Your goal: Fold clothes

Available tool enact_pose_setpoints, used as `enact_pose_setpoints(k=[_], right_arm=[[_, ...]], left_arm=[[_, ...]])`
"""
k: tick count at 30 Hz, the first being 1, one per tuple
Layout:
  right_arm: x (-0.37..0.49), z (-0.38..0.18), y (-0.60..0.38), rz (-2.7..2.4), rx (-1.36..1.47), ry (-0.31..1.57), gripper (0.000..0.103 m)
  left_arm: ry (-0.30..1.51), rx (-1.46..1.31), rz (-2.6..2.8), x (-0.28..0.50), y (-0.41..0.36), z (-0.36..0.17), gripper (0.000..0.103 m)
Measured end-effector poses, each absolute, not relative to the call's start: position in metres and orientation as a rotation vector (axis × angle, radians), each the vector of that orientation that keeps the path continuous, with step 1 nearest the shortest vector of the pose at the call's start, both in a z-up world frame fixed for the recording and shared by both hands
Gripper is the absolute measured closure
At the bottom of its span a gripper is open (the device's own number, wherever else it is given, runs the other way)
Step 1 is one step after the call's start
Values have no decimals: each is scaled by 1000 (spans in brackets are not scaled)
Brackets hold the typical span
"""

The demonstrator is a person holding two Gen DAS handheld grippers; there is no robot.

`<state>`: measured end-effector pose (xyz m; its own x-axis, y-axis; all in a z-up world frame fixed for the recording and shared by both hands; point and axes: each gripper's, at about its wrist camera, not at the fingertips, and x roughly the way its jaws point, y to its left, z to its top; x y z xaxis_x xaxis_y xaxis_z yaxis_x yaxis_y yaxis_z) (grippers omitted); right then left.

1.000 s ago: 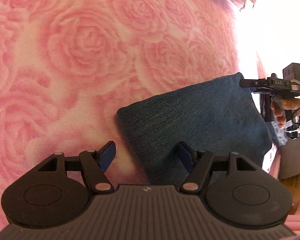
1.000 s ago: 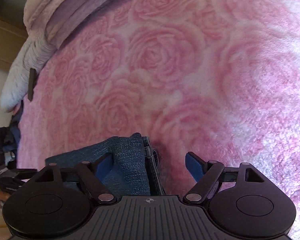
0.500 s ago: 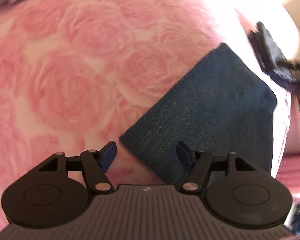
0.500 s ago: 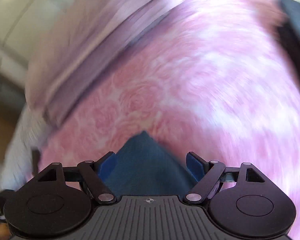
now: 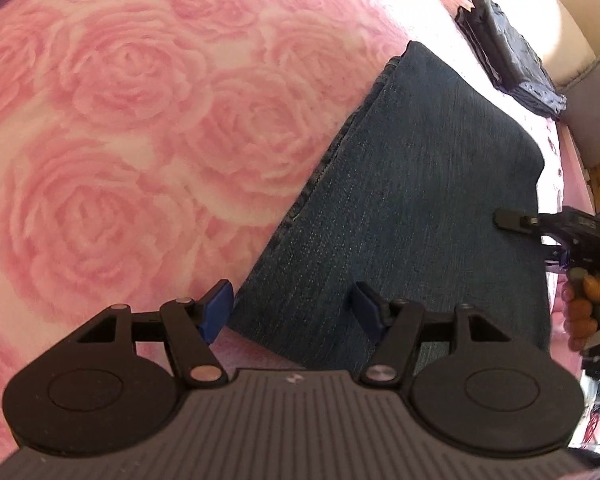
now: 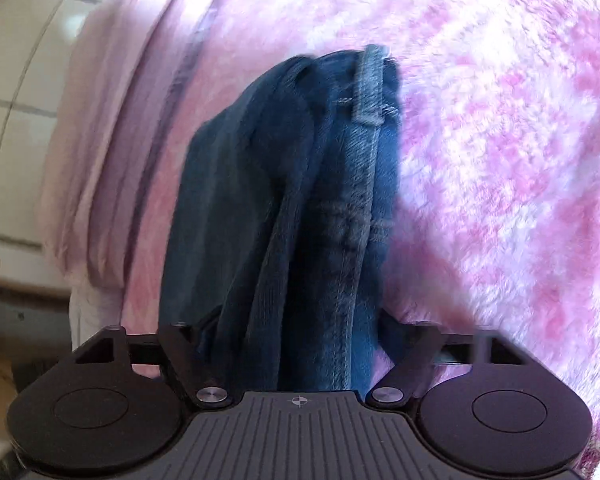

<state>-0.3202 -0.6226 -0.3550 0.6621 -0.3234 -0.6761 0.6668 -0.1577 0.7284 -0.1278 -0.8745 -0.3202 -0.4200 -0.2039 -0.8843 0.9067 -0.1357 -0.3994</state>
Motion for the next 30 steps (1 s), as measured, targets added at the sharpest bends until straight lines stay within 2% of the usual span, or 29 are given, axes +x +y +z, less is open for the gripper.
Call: enact_pose_setpoints(k=[2,4,6,10,14,17,19,21,23,26,29,30], right_arm=[[-325,-352,-637,-863,1538,345,71],[-327,-328,-665,-804,1459,462,75],[-327,-300,-704,-784,1311,590,75],[-330,-264,-806,-785,1090,726,75],[-315,-256,-850,-778,947,816,68],[-321,-243,-824,-885,884,724,65],[-335,-234,-787,-1005,871,618,64],[-353,-236,-733,-1086,957,494,58],[-366,-246,-680,-1150,1062,391,21],[-379,-278,-622,-1206,1209,284,18],[-389,-320,-598,-1226,1374,178,18],[-391,-330,-601,-1234,1402,110,18]], left_arm=[[1321,845,-1678,-133,-869,-318,43],[1375,821,-1673,-142,-861,-316,47],[1405,816,-1693,-156,-843,-314,47],[1452,789,-1768,-206,-790,-316,47],[1324,860,-1856,-243,-770,-303,47],[1066,978,-1907,-249,-769,-285,46],[818,1086,-1933,-250,-774,-277,46],[574,1179,-1958,-254,-782,-272,43],[287,1267,-1990,-262,-787,-268,35],[-91,1331,-2039,-275,-797,-264,30],[-343,1383,-2098,-288,-808,-268,28],[-361,1393,-2110,-292,-814,-270,28]])
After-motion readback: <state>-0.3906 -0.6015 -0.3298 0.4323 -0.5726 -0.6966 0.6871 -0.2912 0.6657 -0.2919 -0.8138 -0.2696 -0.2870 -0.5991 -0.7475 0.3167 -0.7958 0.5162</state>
